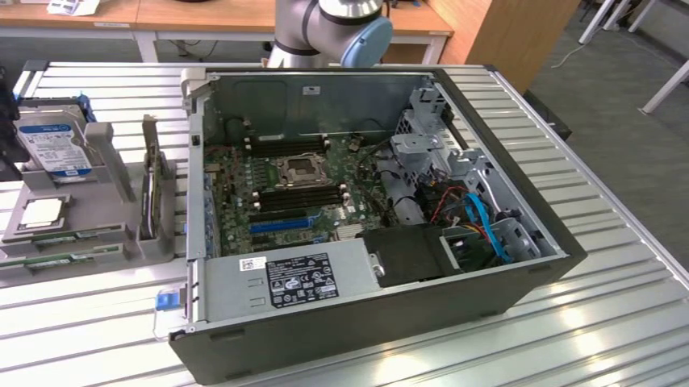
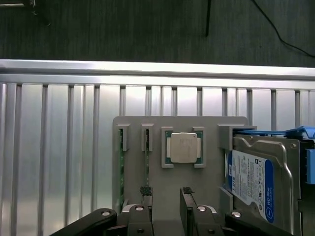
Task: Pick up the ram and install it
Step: 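Pick up the ram and move it above insertion slot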
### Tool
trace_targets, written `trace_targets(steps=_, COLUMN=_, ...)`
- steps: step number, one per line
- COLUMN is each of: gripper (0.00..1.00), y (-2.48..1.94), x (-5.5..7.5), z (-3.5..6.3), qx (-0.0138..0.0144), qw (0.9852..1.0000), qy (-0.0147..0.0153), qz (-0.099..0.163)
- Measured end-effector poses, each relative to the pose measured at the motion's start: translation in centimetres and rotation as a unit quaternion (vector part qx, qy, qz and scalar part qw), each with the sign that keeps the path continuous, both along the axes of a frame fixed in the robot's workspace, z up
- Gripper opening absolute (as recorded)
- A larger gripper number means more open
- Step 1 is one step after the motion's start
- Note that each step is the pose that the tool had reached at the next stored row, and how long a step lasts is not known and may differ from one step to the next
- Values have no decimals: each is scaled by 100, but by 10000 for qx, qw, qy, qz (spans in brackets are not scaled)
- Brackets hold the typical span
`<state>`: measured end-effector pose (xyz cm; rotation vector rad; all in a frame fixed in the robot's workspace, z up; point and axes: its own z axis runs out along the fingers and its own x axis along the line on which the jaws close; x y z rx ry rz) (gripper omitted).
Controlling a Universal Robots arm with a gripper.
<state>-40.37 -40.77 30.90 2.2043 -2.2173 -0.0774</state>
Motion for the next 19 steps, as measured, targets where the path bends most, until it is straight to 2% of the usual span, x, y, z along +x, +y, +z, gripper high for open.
trace_targets(steps=3, gripper=35, y=-3, x=0, z=-95, qx=0, qw=10000, qy=0, qz=0)
trace_targets(steps=19, gripper=35, y=-13, x=0, z=-387, qx=0, qw=10000, qy=0, qz=0)
